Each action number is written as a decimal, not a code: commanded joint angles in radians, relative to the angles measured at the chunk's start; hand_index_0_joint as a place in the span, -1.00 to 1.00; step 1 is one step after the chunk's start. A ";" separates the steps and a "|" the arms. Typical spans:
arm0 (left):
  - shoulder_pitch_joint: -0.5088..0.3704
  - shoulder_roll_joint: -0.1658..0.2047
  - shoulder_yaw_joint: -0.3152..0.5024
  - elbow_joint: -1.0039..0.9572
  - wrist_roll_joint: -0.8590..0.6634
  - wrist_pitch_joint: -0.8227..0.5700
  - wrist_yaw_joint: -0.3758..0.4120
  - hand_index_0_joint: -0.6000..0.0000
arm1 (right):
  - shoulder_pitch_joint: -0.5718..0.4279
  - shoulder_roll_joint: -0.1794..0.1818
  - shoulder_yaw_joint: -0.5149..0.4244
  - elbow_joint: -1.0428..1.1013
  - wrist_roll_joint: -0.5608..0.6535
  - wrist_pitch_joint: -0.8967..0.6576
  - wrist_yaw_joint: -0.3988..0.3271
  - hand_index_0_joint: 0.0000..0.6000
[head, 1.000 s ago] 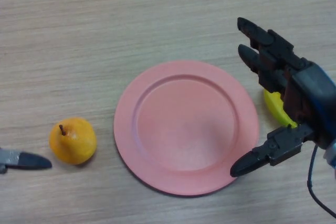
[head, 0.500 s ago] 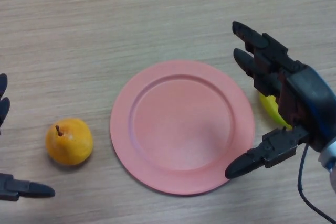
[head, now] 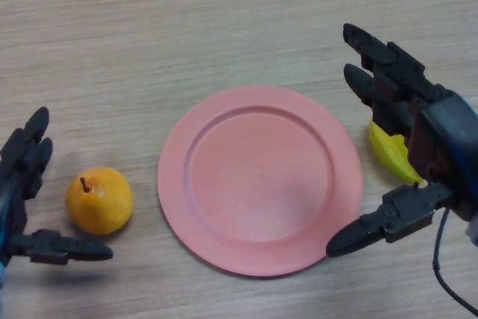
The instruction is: Pick up the yellow pear and place it on the plate
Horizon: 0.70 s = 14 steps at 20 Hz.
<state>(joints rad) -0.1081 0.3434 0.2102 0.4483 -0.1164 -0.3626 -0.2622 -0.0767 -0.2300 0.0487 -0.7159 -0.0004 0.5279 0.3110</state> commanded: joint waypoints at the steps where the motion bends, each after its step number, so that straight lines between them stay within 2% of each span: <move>1: -0.069 0.059 0.026 0.032 -0.048 -0.194 0.047 1.00 | -0.018 -0.034 -0.099 -0.093 0.027 -0.069 -0.001 -1.00; 3: -0.105 0.053 -0.004 0.083 -0.029 -0.222 0.056 1.00 | -0.006 -0.039 -0.107 -0.100 0.002 -0.089 -0.008 -1.00; 4: -0.109 0.050 -0.010 0.088 -0.027 -0.223 0.056 0.83 | -0.002 -0.038 -0.108 -0.104 0.000 -0.087 -0.007 -1.00; 5: -0.114 0.048 -0.016 0.088 -0.022 -0.218 0.056 0.33 | -0.001 -0.040 -0.111 -0.112 -0.003 -0.080 -0.003 -1.00; 6: -0.118 0.045 -0.023 0.092 -0.010 -0.215 0.058 0.00 | 0.000 -0.041 -0.117 -0.122 -0.004 -0.070 0.002 -1.00; 7: -0.130 0.040 -0.039 0.103 0.029 -0.211 0.073 -0.50 | 0.001 -0.045 -0.132 -0.144 -0.001 -0.046 0.011 -1.00; 8: -0.144 0.034 -0.058 0.118 0.093 -0.207 0.104 -0.84 | 0.001 -0.052 -0.149 -0.165 -0.004 -0.032 0.019 -1.00; 9: -0.147 0.030 -0.078 0.121 0.151 -0.189 0.115 -1.00 | 0.004 -0.055 -0.161 -0.172 -0.011 -0.038 0.020 -1.00; 11: -0.145 0.038 -0.080 0.132 0.229 -0.199 0.149 -1.00 | 0.018 -0.051 -0.160 -0.167 -0.021 -0.059 0.017 -1.00; 14: -0.143 0.062 -0.060 0.132 0.292 -0.216 0.216 -1.00 | 0.021 -0.049 -0.180 -0.204 0.009 0.009 0.026 -1.00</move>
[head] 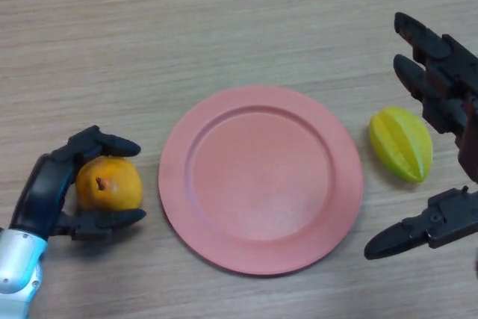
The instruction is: Pick up the yellow pear and place it on the plate
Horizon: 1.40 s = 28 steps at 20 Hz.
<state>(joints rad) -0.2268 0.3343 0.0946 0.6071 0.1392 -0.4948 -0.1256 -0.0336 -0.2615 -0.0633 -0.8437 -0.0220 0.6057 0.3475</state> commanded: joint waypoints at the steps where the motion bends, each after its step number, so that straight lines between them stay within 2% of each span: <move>1: -0.020 0.085 0.069 -0.038 0.057 -0.093 0.120 -1.00 | -0.015 -0.018 -0.068 -0.080 0.035 -0.064 -0.015 -1.00; 5: 0.013 0.115 0.118 -0.120 0.067 -0.114 0.188 -1.00 | -0.010 -0.020 -0.072 -0.087 0.049 -0.054 -0.016 -1.00; 6: 0.022 0.118 0.125 -0.173 0.062 -0.099 0.187 -1.00 | -0.008 -0.020 -0.075 -0.093 0.055 -0.048 -0.012 -1.00; 7: 0.042 0.107 0.130 -0.295 0.009 -0.061 0.139 -1.00 | -0.008 -0.022 -0.084 -0.105 0.068 -0.031 -0.004 -1.00; 8: 0.055 0.093 0.122 -0.386 -0.032 -0.010 0.086 -1.00 | -0.001 -0.020 -0.097 -0.119 0.085 -0.019 0.002 -1.00; 9: 0.068 0.062 0.098 -0.536 -0.080 0.097 -0.010 -1.00 | 0.005 -0.019 -0.115 -0.137 0.107 -0.007 0.002 -1.00; 12: 0.040 -0.014 0.001 -0.695 -0.072 0.230 -0.090 -1.00 | 0.012 -0.022 -0.124 -0.143 0.107 -0.011 -0.006 -1.00; 13: 0.006 -0.053 -0.044 -0.720 -0.095 0.257 -0.100 -1.00 | 0.010 -0.023 -0.129 -0.145 0.107 -0.016 -0.011 -1.00; 14: -0.018 -0.068 -0.071 -0.704 -0.075 0.238 -0.093 -1.00 | 0.005 -0.024 -0.125 -0.141 0.103 -0.026 -0.017 -1.00; 15: -0.064 -0.094 -0.104 -0.642 -0.024 0.161 -0.067 -1.00 | 0.003 -0.025 -0.120 -0.136 0.097 -0.038 -0.020 -1.00; 17: -0.098 -0.125 -0.151 -0.559 -0.005 0.159 -0.097 -1.00 | 0.007 -0.027 -0.131 -0.138 0.097 -0.038 -0.011 -1.00; 21: -0.174 -0.143 -0.224 -0.396 0.000 0.161 -0.081 -1.00 | 0.027 -0.011 -0.169 -0.174 0.144 -0.018 -0.021 -1.00; 24: -0.212 -0.144 -0.277 -0.325 -0.034 0.167 -0.054 -1.00 | 0.037 -0.019 -0.180 -0.194 0.135 -0.031 -0.033 -1.00; 25: -0.209 -0.144 -0.294 -0.350 -0.102 0.239 -0.078 -1.00 | 0.037 -0.019 -0.175 -0.197 0.114 -0.049 -0.038 -1.00; 26: -0.206 -0.144 -0.297 -0.358 -0.116 0.257 -0.085 -0.84 | 0.038 -0.019 -0.173 -0.198 0.110 -0.051 -0.039 -1.00; 27: -0.203 -0.144 -0.299 -0.365 -0.109 0.258 -0.081 -0.34 | 0.044 -0.022 -0.169 -0.199 0.107 -0.052 -0.038 -1.00; 28: -0.198 -0.144 -0.302 -0.370 -0.102 0.257 -0.077 0.00 | 0.051 -0.026 -0.167 -0.200 0.107 -0.051 -0.038 -1.00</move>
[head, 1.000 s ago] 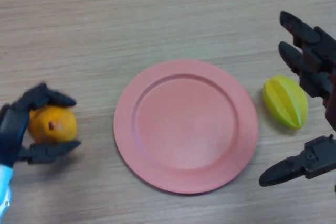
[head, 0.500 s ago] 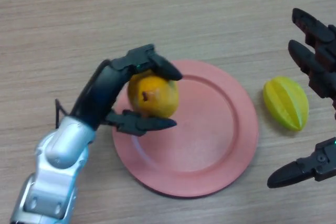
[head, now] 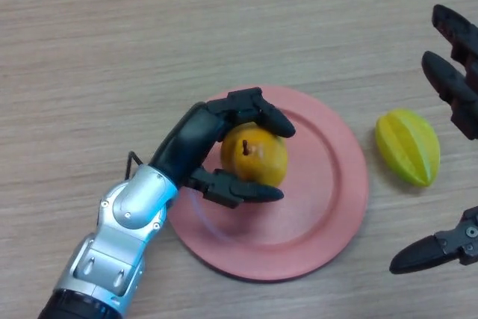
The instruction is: Pick up the yellow pear and place it on the plate
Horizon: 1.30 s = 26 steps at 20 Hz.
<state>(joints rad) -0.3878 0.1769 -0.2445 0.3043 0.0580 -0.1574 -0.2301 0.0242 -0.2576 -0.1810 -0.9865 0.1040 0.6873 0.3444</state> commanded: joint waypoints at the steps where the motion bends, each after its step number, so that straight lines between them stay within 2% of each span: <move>1: -0.026 0.013 0.031 -0.077 0.003 -0.079 0.042 0.50 | 0.005 -0.047 -0.048 -0.059 -0.015 -0.134 -0.043 -1.00; 2: -0.012 0.013 0.028 -0.092 0.031 -0.067 0.054 0.83 | 0.018 -0.068 -0.047 -0.060 -0.006 -0.145 -0.060 -1.00; 3: 0.011 0.013 0.028 -0.122 0.058 -0.039 0.059 1.00 | 0.033 -0.092 -0.040 -0.061 -0.023 -0.180 -0.084 -1.00; 6: 0.030 0.013 0.030 -0.176 0.078 0.006 0.062 1.00 | 0.059 -0.099 -0.028 -0.061 -0.021 -0.195 -0.113 -1.00; 9: 0.069 0.013 0.067 -0.298 0.092 0.058 0.044 1.00 | 0.049 -0.162 -0.017 -0.061 0.029 -0.192 -0.192 -1.00; 11: 0.094 0.013 0.104 -0.366 0.095 0.056 0.042 1.00 | 0.036 -0.181 -0.003 -0.061 0.031 -0.185 -0.212 -1.00; 14: 0.125 0.015 0.167 -0.465 0.086 0.074 0.050 1.00 | 0.013 -0.166 0.028 -0.061 -0.003 -0.158 -0.202 -1.00; 15: 0.138 0.020 0.203 -0.520 0.076 0.067 0.048 1.00 | -0.010 -0.145 0.033 -0.061 -0.024 -0.151 -0.181 -1.00; 16: 0.148 0.032 0.223 -0.563 0.054 0.078 0.039 1.00 | -0.025 -0.130 0.036 -0.061 -0.047 -0.148 -0.161 -1.00; 17: 0.167 0.052 0.248 -0.609 0.023 0.085 0.024 1.00 | -0.039 -0.097 0.039 -0.061 -0.085 -0.143 -0.123 -1.00; 19: 0.209 0.082 0.294 -0.689 -0.015 0.121 -0.009 1.00 | -0.053 -0.066 0.035 -0.061 -0.079 -0.102 -0.090 -1.00; 22: 0.243 0.122 0.392 -0.808 -0.117 0.196 -0.038 1.00 | -0.082 -0.044 0.027 -0.049 -0.140 -0.111 -0.044 -1.00; 23: 0.249 0.147 0.440 -0.850 -0.176 0.272 -0.062 1.00 | -0.087 -0.034 0.021 -0.024 -0.148 -0.142 -0.039 -1.00; 26: 0.260 0.182 0.533 -0.898 -0.273 0.380 -0.075 1.00 | -0.089 -0.025 0.014 0.013 -0.125 -0.152 -0.047 -1.00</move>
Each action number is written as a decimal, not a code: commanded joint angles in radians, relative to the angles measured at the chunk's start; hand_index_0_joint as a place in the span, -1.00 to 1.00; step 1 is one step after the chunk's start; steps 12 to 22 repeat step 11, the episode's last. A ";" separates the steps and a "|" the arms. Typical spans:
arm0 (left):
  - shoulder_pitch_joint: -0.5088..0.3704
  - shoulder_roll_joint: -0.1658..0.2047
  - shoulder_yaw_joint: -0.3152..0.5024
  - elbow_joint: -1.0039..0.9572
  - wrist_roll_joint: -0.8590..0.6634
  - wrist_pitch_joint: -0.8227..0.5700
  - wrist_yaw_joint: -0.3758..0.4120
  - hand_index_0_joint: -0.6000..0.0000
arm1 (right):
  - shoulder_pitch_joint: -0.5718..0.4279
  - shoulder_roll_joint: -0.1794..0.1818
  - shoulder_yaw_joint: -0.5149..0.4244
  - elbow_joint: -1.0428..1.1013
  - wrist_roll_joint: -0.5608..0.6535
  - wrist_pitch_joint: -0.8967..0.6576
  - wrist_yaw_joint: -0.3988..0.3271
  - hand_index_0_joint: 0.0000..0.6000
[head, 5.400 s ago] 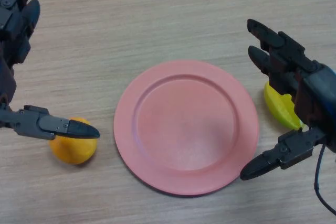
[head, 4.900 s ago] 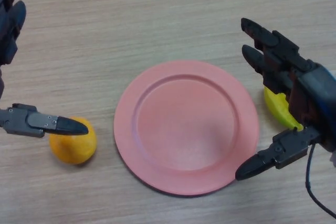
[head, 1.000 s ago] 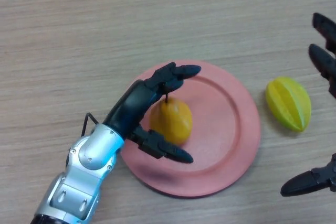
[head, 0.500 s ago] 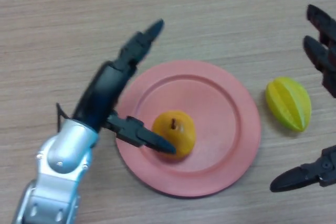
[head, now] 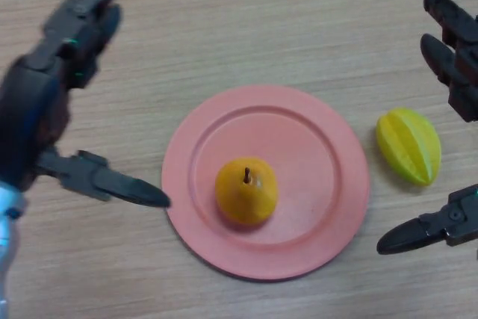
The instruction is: Pick up the yellow pear and place it on the plate
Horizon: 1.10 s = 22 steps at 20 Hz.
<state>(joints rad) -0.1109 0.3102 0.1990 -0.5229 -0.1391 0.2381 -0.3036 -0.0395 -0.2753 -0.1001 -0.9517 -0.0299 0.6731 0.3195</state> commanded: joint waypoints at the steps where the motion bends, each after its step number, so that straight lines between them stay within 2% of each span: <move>1: -0.023 0.061 0.128 -0.086 -0.128 0.028 0.014 1.00 | -0.036 -0.012 -0.066 0.000 0.011 -0.161 -0.032 -1.00; 3: -0.036 0.075 0.150 -0.088 -0.165 0.025 0.082 1.00 | -0.051 -0.021 -0.062 0.027 0.025 -0.176 -0.027 -1.00; 5: -0.018 0.071 0.141 -0.116 -0.171 0.030 0.105 1.00 | -0.043 -0.017 -0.061 0.067 0.040 -0.225 -0.025 -1.00; 9: 0.018 0.062 0.173 -0.164 -0.153 0.043 0.104 1.00 | -0.026 -0.017 -0.077 0.099 0.098 -0.234 -0.007 -1.00; 11: 0.039 0.065 0.203 -0.190 -0.147 0.046 0.073 1.00 | -0.039 -0.027 -0.072 0.109 0.102 -0.231 0.000 -1.00; 22: 0.039 0.065 0.203 -0.190 -0.147 0.046 0.073 1.00 | -0.039 -0.027 -0.072 0.109 0.102 -0.231 0.000 -1.00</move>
